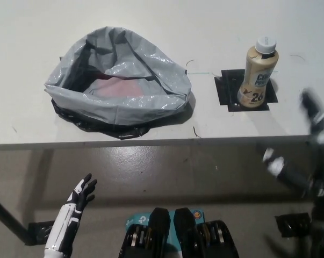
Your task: Use the right hand to pick up a bottle of protein shake and place it into a plastic bag on the left side
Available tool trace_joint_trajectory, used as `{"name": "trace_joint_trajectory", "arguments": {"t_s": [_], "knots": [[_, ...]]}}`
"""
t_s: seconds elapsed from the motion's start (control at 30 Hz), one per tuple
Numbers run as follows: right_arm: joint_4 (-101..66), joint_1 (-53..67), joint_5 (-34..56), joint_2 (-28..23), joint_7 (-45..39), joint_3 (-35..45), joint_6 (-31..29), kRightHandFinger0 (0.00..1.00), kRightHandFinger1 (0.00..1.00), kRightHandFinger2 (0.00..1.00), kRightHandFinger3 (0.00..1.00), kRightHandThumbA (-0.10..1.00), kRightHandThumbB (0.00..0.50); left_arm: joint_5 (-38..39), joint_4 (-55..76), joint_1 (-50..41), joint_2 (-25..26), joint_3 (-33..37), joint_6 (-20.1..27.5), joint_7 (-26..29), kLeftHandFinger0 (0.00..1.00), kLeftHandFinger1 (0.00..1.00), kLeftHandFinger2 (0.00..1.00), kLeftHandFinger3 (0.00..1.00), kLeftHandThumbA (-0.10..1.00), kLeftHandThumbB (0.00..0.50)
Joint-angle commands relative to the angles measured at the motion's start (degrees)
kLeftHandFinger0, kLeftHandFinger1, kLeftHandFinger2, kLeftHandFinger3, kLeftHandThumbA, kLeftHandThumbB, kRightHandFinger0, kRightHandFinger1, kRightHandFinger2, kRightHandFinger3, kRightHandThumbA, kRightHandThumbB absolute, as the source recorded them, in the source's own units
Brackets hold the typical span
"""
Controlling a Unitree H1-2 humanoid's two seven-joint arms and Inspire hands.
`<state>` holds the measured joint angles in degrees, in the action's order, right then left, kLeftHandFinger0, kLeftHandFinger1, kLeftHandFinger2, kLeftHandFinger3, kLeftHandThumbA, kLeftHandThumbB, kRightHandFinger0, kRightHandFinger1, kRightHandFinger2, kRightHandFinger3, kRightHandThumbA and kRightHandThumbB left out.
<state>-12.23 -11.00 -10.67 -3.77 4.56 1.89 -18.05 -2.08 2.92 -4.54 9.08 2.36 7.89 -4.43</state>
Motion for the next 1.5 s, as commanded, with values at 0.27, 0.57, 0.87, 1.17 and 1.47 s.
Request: {"name": "trace_joint_trajectory", "arguments": {"t_s": [0.27, 0.57, 0.87, 1.17, 1.47], "knots": [[12.9, -17.5, -2.7, -1.6, 2.9, 3.9, 8.1, 1.0, 1.0, 1.0, 1.0, 0.96, 0.354, 0.8, 2.7, -0.4, 1.3, -0.4, 2.7, -1.1, 1.0, 1.0, 1.0, 1.0, 1.0, 0.231], [28.9, -27.3, -4.7, -3.1, 3.6, 1.9, 8.2, 1.0, 1.0, 1.0, 1.0, 0.93, 0.386, 1.1, 2.6, -0.4, 1.3, -0.5, 2.2, -1.5, 1.0, 1.0, 1.0, 1.0, 1.0, 0.258], [45.6, -34.2, -3.1, -3.9, 6.0, 2.3, 3.5, 1.0, 1.0, 1.0, 1.0, 0.9, 0.383, 1.1, 2.2, -1.0, 1.3, -0.5, 3.3, -1.8, 1.0, 1.0, 1.0, 1.0, 1.0, 0.253], [55.1, -37.7, -3.2, -3.9, 7.6, 1.4, 1.3, 1.0, 1.0, 1.0, 1.0, 0.86, 0.384, 1.5, 2.1, -1.3, 1.1, -0.9, 3.5, -1.9, 1.0, 1.0, 1.0, 1.0, 1.0, 0.263], [62.2, -40.6, -1.2, -3.0, 8.7, 2.0, 2.3, 1.0, 1.0, 1.0, 1.0, 0.91, 0.441, 2.0, 2.8, -1.4, 1.6, -1.1, 3.0, -2.4, 1.0, 1.0, 1.0, 1.0, 1.0, 0.262]]}}
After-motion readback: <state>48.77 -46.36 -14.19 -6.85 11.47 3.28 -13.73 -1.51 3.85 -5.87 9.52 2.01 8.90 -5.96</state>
